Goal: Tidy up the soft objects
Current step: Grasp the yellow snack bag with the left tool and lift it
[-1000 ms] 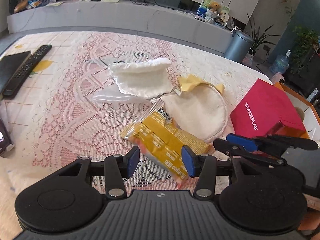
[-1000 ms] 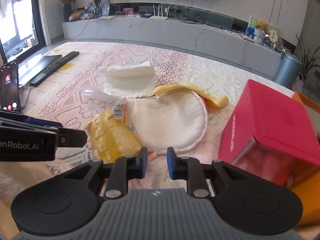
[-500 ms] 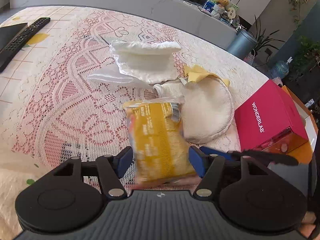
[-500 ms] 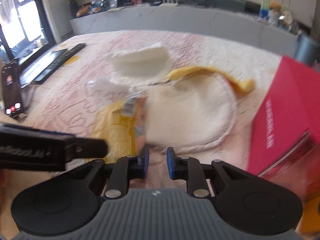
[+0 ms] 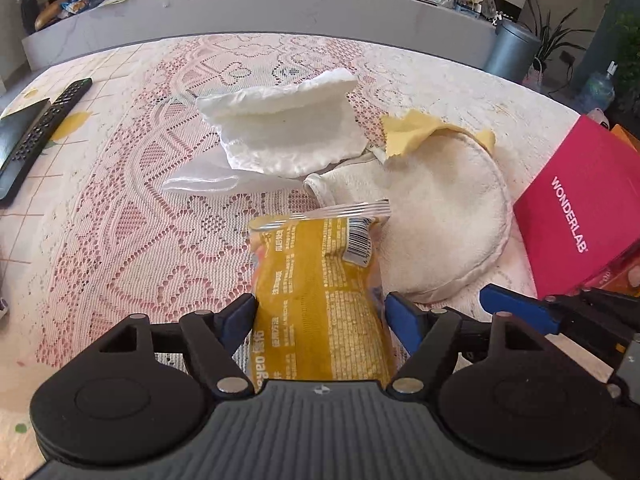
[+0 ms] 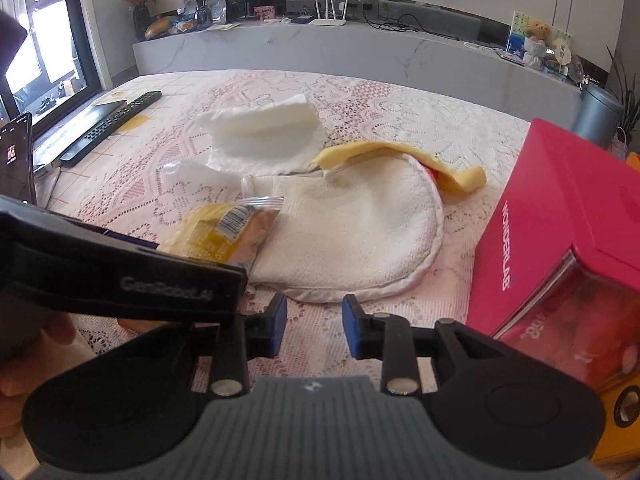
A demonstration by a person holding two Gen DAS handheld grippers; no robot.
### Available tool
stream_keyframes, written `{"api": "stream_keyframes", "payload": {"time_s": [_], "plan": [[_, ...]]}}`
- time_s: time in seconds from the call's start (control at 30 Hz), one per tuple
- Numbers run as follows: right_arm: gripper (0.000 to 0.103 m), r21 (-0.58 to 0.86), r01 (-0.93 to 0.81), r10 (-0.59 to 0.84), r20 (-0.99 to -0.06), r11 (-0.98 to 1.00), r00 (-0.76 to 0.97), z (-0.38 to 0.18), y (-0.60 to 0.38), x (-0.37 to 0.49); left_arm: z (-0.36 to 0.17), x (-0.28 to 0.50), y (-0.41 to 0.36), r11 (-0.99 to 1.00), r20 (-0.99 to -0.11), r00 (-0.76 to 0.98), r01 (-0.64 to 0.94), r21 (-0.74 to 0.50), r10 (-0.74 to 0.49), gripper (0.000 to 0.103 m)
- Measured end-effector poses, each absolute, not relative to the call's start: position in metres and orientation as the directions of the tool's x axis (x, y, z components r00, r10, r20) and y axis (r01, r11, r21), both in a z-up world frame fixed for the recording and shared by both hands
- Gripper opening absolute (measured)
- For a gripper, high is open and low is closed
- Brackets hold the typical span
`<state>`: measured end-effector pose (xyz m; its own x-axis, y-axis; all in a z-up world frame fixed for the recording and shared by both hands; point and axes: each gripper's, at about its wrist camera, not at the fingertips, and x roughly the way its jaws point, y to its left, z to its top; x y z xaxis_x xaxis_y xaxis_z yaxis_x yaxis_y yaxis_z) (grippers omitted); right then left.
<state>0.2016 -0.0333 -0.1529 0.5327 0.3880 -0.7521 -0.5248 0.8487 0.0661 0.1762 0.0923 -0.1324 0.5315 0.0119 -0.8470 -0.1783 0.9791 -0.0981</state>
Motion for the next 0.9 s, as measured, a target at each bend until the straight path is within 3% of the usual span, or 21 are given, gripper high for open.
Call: {"api": "stream_keyframes", "payload": {"time_s": [0.07,0.13,0.23,0.37,0.43,0.6,0.7,0.73,0.9], "plan": [[0.034,0.058,-0.53,0.386,-0.752,0.846,0.534,-0.155,-0.032,0.202,-0.134,0.176,0.095,0.977,-0.849,0.528,-0.18,-0.112,0.0,0.078],[0.047,0.053,-0.532,0.387,-0.747,0.845,0.541,-0.156,-0.032,0.203,-0.133,0.175,0.098,0.974,-0.845,0.535,-0.186,-0.13,-0.01,0.07],[0.055,0.055,-0.542,0.404,-0.731,0.839,0.551,-0.153,-0.031,0.203,-0.128,0.171,0.106,0.96,-0.831,0.556,-0.222,-0.172,-0.021,0.058],[0.063,0.039,-0.56,0.408,-0.726,0.828,0.553,-0.154,-0.023,0.211,-0.122,0.164,0.117,0.941,-0.815,0.58,-0.283,-0.186,0.014,0.055],[0.076,0.042,-0.574,0.418,-0.729,0.818,0.542,-0.157,-0.017,0.219,-0.12,0.163,0.12,0.935,-0.81,0.585,-0.308,-0.177,0.04,0.054],[0.081,0.06,-0.578,0.427,-0.737,0.814,0.524,-0.166,-0.003,0.24,-0.124,0.165,0.125,0.926,-0.818,0.575,-0.319,-0.2,0.021,0.054],[0.062,0.1,-0.574,0.446,-0.74,0.813,0.504,-0.171,-0.004,0.244,-0.124,0.165,0.126,0.926,-0.816,0.578,-0.315,-0.209,0.013,0.054],[0.045,0.103,-0.578,0.454,-0.735,0.81,0.504,-0.17,-0.005,0.244,-0.124,0.165,0.125,0.928,-0.816,0.578,-0.311,-0.207,0.011,0.054],[0.013,0.126,-0.584,0.471,-0.736,0.802,0.487,-0.168,-0.006,0.244,-0.122,0.163,0.125,0.927,-0.809,0.587,-0.308,-0.212,0.01,0.054]]}}
